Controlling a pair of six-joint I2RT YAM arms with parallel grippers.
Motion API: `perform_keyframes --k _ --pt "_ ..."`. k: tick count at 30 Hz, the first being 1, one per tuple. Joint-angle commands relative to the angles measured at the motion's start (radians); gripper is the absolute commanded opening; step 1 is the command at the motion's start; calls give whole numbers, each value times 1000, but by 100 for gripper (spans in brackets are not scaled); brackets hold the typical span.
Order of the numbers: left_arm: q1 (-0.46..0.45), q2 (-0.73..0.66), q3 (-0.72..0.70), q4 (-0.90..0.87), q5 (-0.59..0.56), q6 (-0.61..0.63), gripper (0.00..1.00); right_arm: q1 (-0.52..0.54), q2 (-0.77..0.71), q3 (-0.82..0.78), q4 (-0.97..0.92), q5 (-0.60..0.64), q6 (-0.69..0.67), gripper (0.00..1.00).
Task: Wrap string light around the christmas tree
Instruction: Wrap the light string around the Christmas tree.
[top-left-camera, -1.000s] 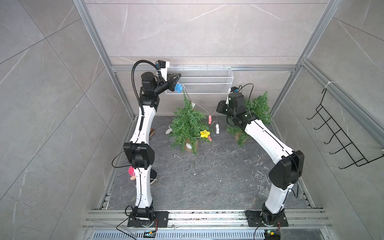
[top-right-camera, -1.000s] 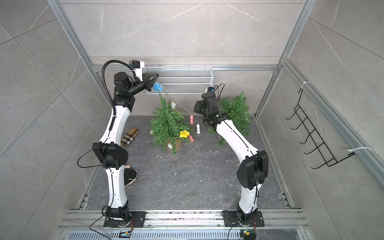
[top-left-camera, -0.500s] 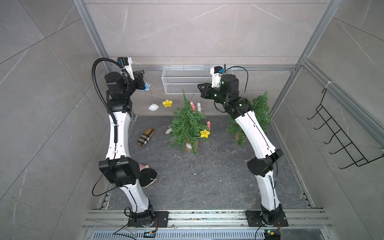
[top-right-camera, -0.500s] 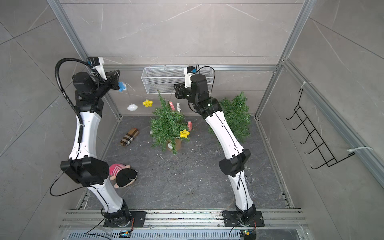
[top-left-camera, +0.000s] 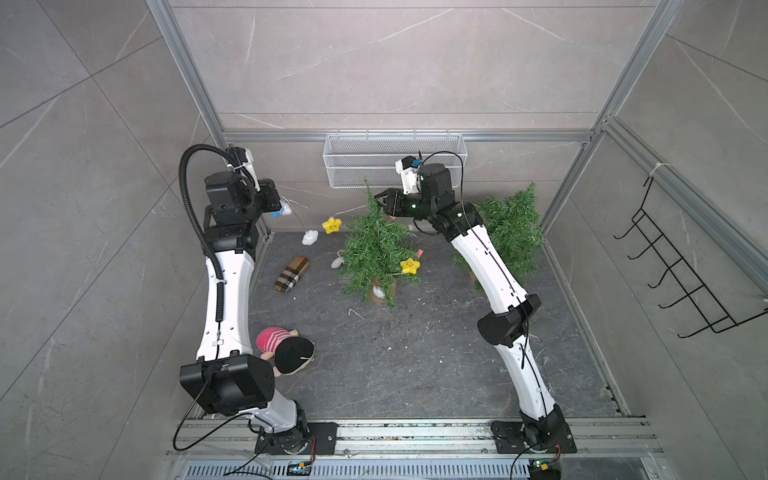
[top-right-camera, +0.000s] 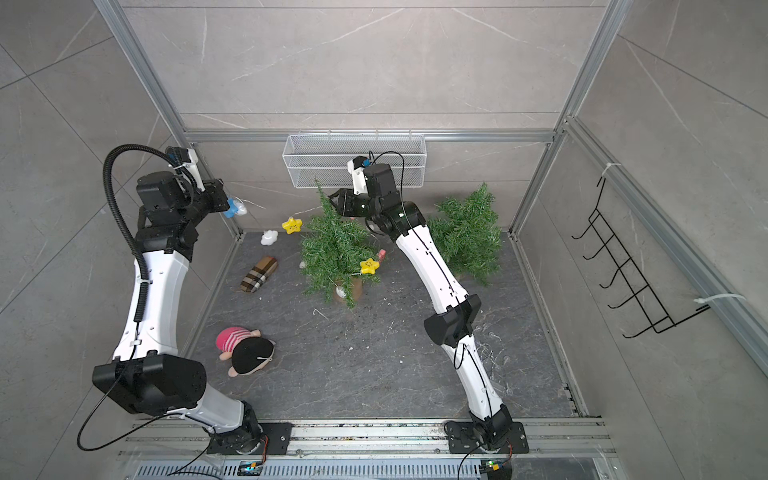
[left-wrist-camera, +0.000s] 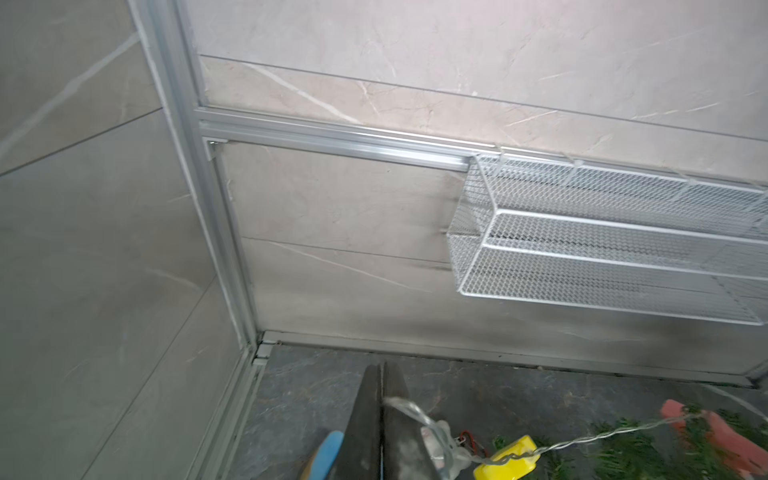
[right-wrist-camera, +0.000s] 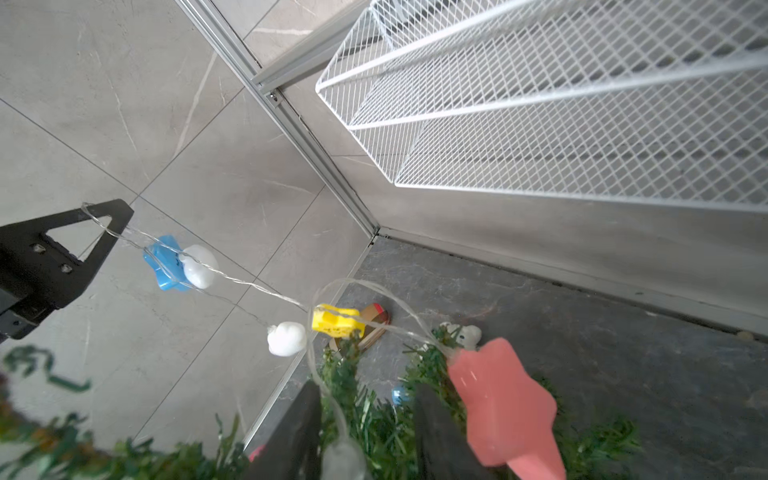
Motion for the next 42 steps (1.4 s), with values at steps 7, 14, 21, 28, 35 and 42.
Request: perform_keyframes --k 7,14,21,28,35,42 --pt "-88 42 -46 16 17 -16 0 -14 -78 -30 -34 -61 -6 56" --pt "-205 105 90 -198 -124 37 0 -15 -140 -44 -117 -34 -72 69" --pt "-294 -22 -107 -287 -172 43 0 -19 -294 -278 -70 -21 -128 81" --pt "-366 -123 -77 -384 -227 40 0 -20 -441 -544 8 -1 -140 83" --pt "-398 -178 -173 -468 -150 6 0 -17 -686 -954 244 46 -80 82" --pt "-416 -254 -75 -534 71 -45 0 59 -811 -1195 316 134 -86 80"
